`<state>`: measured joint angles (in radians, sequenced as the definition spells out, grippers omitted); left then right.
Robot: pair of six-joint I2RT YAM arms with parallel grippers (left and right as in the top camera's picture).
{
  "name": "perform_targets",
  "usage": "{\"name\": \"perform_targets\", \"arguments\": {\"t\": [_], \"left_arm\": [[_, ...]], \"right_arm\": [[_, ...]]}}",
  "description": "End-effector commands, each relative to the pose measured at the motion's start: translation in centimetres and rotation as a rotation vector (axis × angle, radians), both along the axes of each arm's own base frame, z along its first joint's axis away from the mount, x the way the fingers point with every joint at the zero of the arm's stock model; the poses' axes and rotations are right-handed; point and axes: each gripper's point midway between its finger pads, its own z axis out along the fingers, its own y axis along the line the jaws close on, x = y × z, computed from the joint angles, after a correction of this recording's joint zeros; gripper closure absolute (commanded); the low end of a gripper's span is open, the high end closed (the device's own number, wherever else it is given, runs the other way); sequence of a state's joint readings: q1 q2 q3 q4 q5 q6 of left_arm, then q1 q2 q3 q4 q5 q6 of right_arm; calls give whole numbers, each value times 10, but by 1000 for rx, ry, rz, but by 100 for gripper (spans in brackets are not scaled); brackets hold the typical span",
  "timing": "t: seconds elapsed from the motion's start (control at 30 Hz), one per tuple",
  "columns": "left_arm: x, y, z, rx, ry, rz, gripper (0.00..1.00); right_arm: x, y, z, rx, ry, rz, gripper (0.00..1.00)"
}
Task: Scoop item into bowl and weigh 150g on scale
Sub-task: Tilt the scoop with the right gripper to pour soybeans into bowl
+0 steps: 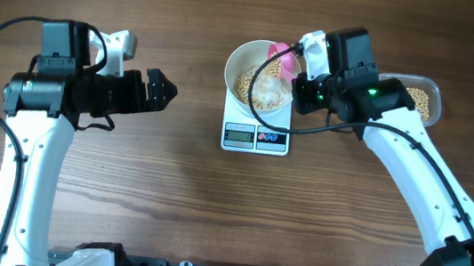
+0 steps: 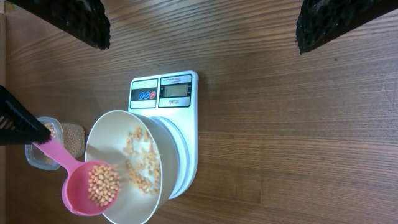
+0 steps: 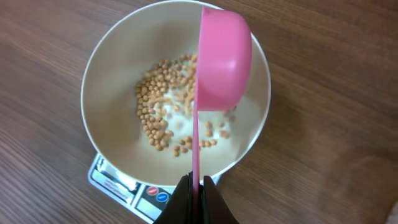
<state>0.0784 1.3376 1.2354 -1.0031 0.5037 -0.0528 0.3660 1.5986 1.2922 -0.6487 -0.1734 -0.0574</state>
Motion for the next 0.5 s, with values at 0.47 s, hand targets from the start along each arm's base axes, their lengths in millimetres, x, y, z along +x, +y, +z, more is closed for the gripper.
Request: {"name": "perform_targets", "arguments": {"t": [0.47], "left_arm": [[2, -4, 9, -7, -31, -27, 0]], "right_arm": [[8, 11, 33, -403, -297, 114, 96]]}}
